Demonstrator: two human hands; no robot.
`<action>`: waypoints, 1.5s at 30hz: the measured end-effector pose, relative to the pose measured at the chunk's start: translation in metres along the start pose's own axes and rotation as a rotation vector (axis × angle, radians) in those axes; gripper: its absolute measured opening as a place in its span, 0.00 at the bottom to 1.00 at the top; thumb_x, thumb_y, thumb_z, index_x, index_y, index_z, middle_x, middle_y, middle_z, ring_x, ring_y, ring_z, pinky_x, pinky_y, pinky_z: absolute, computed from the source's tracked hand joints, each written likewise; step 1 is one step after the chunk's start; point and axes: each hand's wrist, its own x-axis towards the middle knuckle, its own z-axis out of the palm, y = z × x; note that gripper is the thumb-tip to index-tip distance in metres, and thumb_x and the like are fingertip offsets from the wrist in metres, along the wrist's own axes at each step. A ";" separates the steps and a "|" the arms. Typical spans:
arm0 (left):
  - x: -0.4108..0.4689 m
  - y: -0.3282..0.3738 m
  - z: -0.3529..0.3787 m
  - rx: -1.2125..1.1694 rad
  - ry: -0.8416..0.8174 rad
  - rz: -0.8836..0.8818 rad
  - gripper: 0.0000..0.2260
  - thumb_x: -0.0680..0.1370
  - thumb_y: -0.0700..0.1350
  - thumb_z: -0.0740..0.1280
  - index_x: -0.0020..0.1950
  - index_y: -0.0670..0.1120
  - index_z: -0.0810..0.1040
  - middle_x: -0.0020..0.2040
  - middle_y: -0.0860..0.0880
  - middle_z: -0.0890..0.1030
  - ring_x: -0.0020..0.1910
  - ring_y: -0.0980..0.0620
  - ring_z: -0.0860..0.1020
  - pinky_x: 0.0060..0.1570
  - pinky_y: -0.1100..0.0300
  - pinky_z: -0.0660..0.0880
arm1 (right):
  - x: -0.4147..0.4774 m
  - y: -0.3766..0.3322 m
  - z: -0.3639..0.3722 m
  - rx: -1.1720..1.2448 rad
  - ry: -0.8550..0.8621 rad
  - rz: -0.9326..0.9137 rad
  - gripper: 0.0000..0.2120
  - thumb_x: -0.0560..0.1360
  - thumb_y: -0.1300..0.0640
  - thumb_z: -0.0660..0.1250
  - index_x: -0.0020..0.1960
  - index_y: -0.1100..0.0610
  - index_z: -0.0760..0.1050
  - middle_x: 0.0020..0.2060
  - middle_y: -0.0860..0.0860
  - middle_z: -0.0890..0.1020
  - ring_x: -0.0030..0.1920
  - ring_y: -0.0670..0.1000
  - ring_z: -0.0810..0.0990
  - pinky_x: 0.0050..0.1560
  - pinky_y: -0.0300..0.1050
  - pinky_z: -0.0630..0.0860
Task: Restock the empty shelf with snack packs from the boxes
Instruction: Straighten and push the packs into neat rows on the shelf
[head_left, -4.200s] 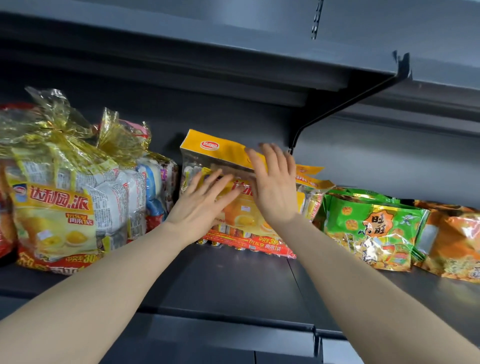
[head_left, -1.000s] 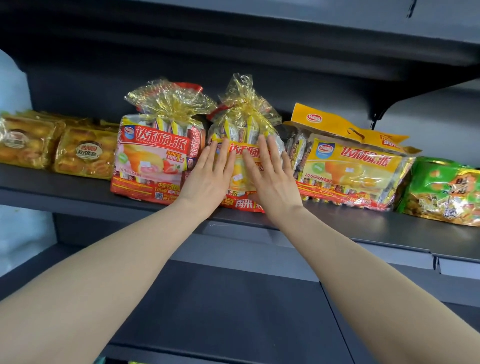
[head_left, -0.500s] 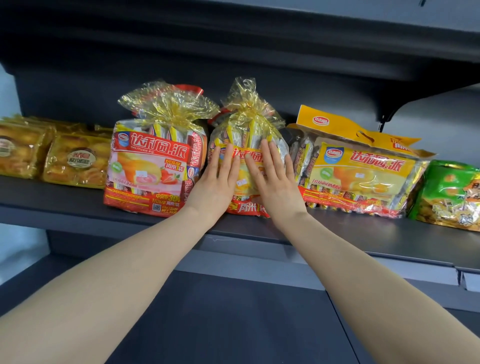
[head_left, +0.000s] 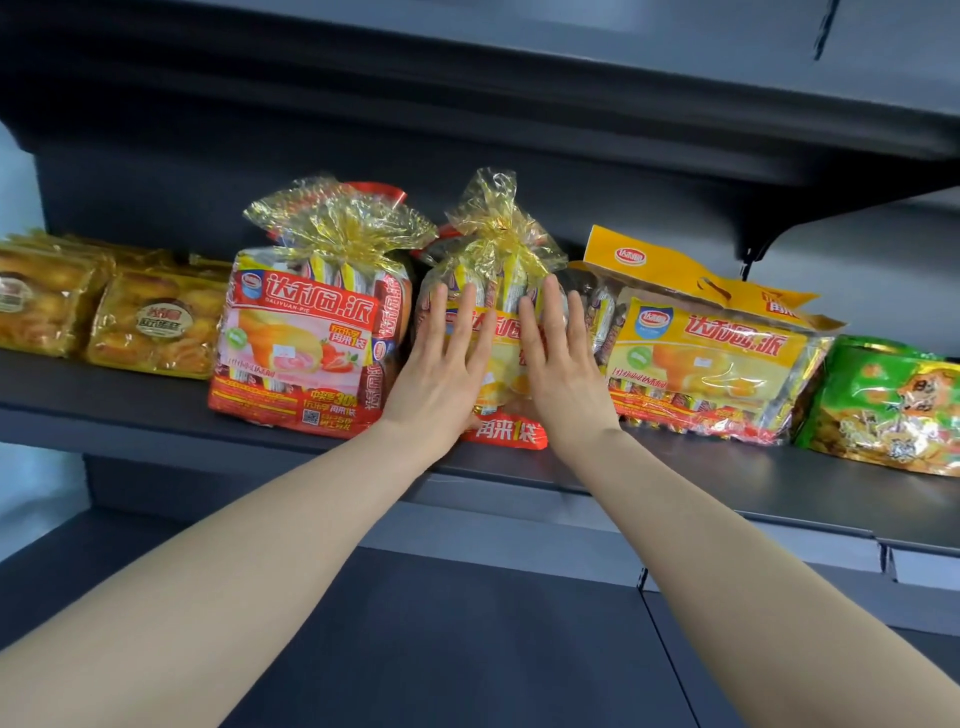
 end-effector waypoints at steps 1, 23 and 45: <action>0.003 0.002 0.004 0.005 0.007 -0.006 0.53 0.73 0.58 0.73 0.80 0.39 0.40 0.78 0.32 0.38 0.76 0.27 0.39 0.75 0.36 0.52 | 0.001 0.001 0.002 -0.013 -0.009 0.009 0.33 0.77 0.67 0.47 0.81 0.62 0.43 0.79 0.63 0.41 0.78 0.68 0.42 0.75 0.60 0.59; -0.061 -0.064 -0.065 -0.116 0.170 0.126 0.41 0.72 0.50 0.75 0.79 0.43 0.59 0.79 0.41 0.58 0.79 0.39 0.53 0.77 0.43 0.50 | -0.025 -0.063 -0.049 -0.039 0.098 -0.076 0.36 0.74 0.69 0.62 0.79 0.63 0.55 0.78 0.65 0.57 0.78 0.67 0.53 0.74 0.64 0.60; -0.089 -0.219 0.040 -0.022 -0.004 0.140 0.48 0.79 0.54 0.68 0.77 0.44 0.31 0.77 0.35 0.32 0.78 0.35 0.37 0.75 0.49 0.57 | 0.058 -0.212 0.023 -0.172 -0.041 0.065 0.58 0.67 0.56 0.80 0.81 0.47 0.41 0.79 0.63 0.40 0.74 0.77 0.39 0.72 0.70 0.57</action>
